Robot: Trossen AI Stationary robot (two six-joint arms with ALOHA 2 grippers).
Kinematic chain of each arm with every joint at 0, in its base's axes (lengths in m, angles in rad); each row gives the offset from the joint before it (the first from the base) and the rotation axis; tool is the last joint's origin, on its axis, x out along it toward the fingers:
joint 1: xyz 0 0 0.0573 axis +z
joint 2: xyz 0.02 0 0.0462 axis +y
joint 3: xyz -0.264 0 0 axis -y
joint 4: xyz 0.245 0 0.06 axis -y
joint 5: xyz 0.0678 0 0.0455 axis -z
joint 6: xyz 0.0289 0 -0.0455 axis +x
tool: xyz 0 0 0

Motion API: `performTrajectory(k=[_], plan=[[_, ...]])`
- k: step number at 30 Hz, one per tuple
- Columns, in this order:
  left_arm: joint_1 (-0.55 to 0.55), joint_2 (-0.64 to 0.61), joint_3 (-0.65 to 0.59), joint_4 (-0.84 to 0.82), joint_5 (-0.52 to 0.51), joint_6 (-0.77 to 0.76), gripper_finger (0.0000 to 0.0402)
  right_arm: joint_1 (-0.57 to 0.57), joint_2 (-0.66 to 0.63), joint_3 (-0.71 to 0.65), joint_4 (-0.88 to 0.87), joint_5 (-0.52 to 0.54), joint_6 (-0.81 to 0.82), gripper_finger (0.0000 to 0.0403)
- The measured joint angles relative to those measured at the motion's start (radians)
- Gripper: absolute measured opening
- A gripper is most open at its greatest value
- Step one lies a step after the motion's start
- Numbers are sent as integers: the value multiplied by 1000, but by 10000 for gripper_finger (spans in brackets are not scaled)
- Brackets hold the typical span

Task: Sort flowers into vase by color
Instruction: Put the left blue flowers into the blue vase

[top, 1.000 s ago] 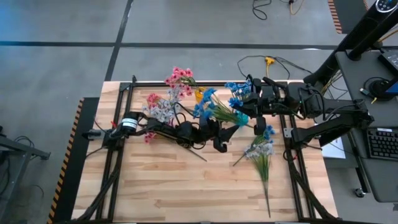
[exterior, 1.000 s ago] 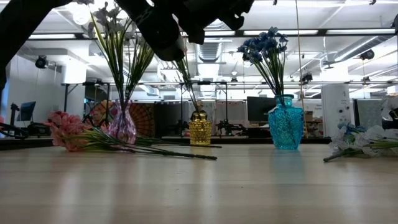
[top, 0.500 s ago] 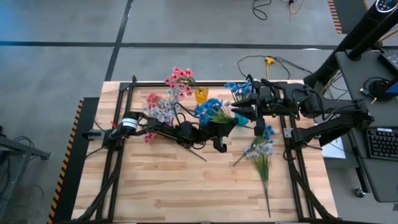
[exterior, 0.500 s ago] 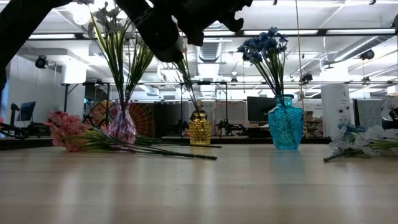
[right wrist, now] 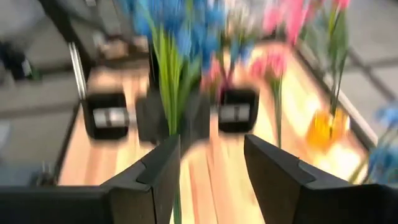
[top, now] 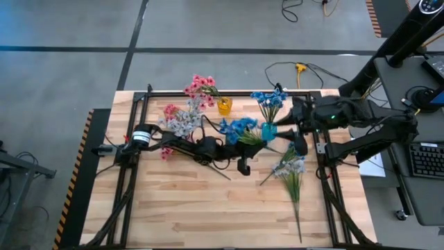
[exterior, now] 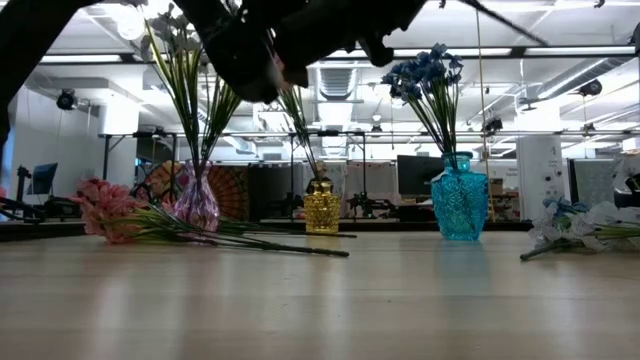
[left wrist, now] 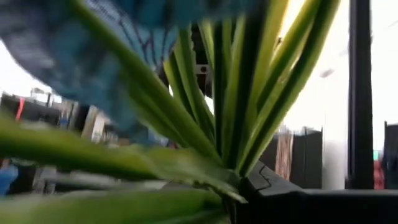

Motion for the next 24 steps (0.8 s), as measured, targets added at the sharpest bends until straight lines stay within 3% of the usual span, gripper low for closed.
performTrajectory(k=[5,10,15,24], plan=[[-2,-70,-8,-196,0,54,3,41,0,-62,-126,0,46,165],[-4,-117,-7,-317,0,79,3,98,2,-140,-72,1,57,170],[-4,-120,-7,-334,0,79,3,132,5,-216,45,92,43,179],[-4,-121,9,-335,0,79,2,132,9,-306,152,105,36,175]])
